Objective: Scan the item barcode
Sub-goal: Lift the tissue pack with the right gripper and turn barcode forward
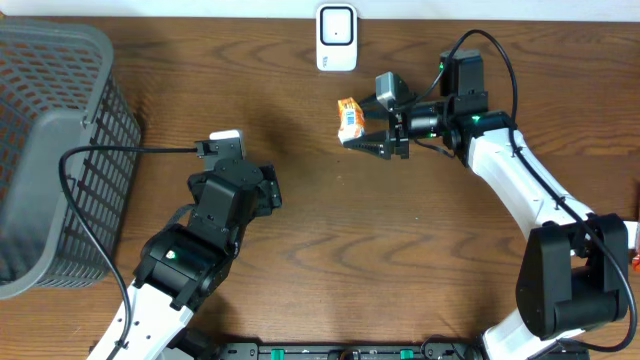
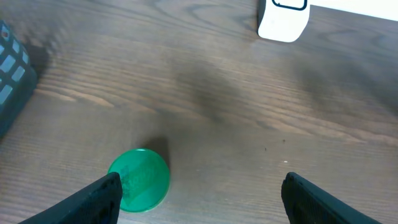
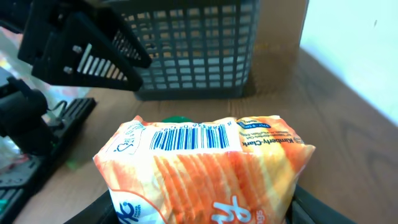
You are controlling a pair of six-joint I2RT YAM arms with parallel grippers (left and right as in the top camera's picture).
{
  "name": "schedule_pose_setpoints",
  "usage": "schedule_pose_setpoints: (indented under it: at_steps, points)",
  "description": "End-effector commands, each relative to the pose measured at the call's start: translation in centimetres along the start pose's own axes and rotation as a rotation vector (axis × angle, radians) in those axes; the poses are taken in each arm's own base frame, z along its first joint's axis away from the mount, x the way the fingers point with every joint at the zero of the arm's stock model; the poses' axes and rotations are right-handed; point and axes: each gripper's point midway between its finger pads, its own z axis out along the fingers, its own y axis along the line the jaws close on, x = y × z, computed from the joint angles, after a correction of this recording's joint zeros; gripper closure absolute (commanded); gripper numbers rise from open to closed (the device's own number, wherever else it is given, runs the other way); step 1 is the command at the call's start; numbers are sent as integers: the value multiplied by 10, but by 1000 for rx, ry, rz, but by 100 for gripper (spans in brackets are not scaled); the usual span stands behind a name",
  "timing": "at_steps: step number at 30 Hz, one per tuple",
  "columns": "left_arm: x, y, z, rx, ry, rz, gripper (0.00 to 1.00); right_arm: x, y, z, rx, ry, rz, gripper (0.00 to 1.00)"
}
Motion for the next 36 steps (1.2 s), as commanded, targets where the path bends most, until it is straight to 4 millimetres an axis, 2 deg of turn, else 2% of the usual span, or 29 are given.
schedule_pose_setpoints:
  at_steps: [1,10,17,19,21,24,26,32,36]
  points:
    - [0,4,1,-17,-4,15,17,-20,9,-1,-50,-53,-93,43]
    - [0,4,1,-17,-4,15,17,-33,12,-2,-86,-100,-188,44]
    - [0,4,1,-17,-4,15,17,-34,15,-2,-102,-109,-169,45]
    - [0,4,1,-17,-4,15,17,-34,15,-2,-102,-107,-146,49]
    - [0,4,1,-17,-4,15,17,-34,15,-2,-105,-104,-84,56]
    - [0,4,1,-17,-4,15,17,-33,12,-1,-92,-86,51,59]
    - [0,4,1,-17,-4,15,17,-29,7,2,-65,-62,169,59]
    - [0,4,1,-17,-4,16,17,-25,6,18,-38,-23,362,55]
    - [0,4,1,-17,-4,15,17,-19,-6,26,49,3,548,50]
